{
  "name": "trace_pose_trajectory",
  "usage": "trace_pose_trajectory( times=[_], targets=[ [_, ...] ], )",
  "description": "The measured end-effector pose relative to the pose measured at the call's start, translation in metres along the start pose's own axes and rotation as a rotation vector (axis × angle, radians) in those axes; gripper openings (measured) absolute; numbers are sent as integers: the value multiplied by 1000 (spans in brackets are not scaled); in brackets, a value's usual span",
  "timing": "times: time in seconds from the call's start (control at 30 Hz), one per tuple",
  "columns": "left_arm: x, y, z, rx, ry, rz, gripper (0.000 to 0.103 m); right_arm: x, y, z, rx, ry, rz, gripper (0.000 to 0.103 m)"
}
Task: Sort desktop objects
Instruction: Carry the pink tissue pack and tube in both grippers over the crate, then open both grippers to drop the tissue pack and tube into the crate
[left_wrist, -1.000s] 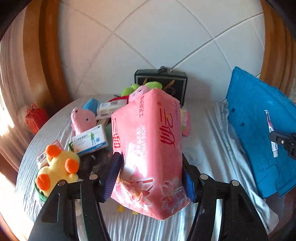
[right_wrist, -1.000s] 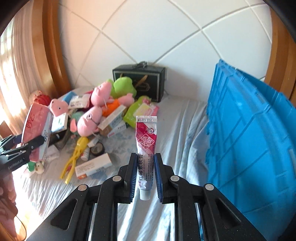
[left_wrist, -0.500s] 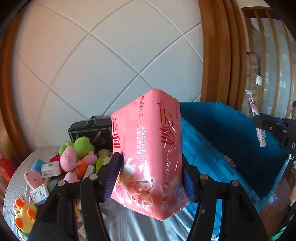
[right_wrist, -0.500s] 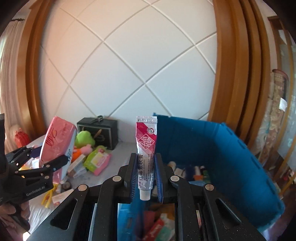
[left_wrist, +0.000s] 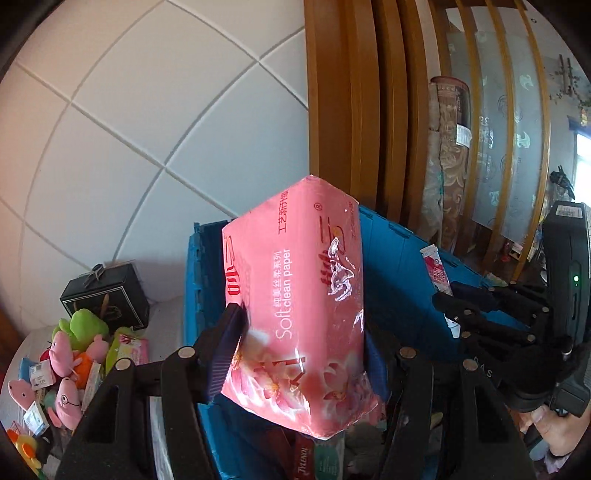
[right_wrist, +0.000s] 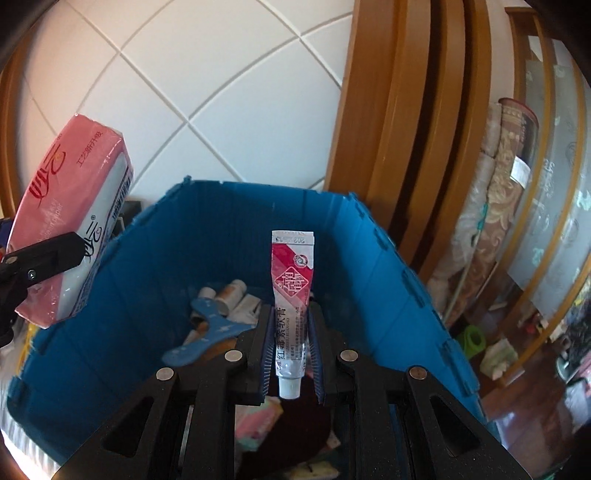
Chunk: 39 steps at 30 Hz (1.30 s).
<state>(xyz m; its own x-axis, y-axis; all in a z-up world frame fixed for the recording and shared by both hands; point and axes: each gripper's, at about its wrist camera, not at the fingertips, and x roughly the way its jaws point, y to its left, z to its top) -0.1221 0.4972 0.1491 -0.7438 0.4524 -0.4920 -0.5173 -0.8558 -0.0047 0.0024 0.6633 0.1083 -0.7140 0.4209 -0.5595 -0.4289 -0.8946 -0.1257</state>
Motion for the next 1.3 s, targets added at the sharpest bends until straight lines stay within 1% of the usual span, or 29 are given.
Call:
trace_pose_trajectory(
  times=[0.17,0.23,0.27,0.3,0.37,0.47,0.57,0.63,0.7,0.8,0.9,0.97,1.0,1.03,1.07,1.1,1.13,1.23,1.3],
  targets=[
    [40,-22,-14,6,115,6,60,26,-22,-8,6,40,-5,18],
    [52,-24,-20,0,163,12,60,28,-27,-8,26,41,22,18],
    [54,-24,-20,-3,175,3,60,28,-29,-7,18,30,8,18],
    [53,-24,-19,-4,169,-3,60,30,-27,-7,10,39,-18,18],
    [52,-28,-19,6,171,0,61,32,-27,-7,15,58,6,18],
    [60,-31,-23,26,235,4,63,37,-26,-7,21,87,6,18],
    [65,-28,-23,6,277,-2,65,40,-24,-8,12,104,-8,18],
    [71,-27,-25,-6,319,-12,66,45,-22,-9,-4,133,3,18],
    [71,-25,-27,-9,326,-17,66,48,-21,-10,-6,157,1,18],
    [70,-28,-27,2,331,-2,66,55,-20,-10,-12,185,3,18],
    [76,-31,-28,22,371,-3,66,61,-19,-11,-16,219,-5,20],
    [83,-30,-29,23,417,-23,66,66,-18,-11,-21,255,-15,28],
    [87,-29,-30,17,442,-35,66,69,-17,-11,-28,277,-16,39],
    [91,-28,-30,4,466,-43,66,71,-16,-11,-35,297,-15,53],
    [94,-26,-30,-10,484,-47,66,72,-14,-10,-43,312,-17,60],
    [95,-23,-31,-22,494,-45,66,73,-12,-10,-55,320,-27,70],
    [94,-22,-31,-29,495,-45,66,73,-9,-10,-71,322,-41,76],
    [93,-25,-32,-20,485,-40,65,73,-3,-12,-107,321,-75,81],
    [93,-26,-33,-14,491,-39,65,74,-4,-12,-105,330,-78,82]
  ],
)
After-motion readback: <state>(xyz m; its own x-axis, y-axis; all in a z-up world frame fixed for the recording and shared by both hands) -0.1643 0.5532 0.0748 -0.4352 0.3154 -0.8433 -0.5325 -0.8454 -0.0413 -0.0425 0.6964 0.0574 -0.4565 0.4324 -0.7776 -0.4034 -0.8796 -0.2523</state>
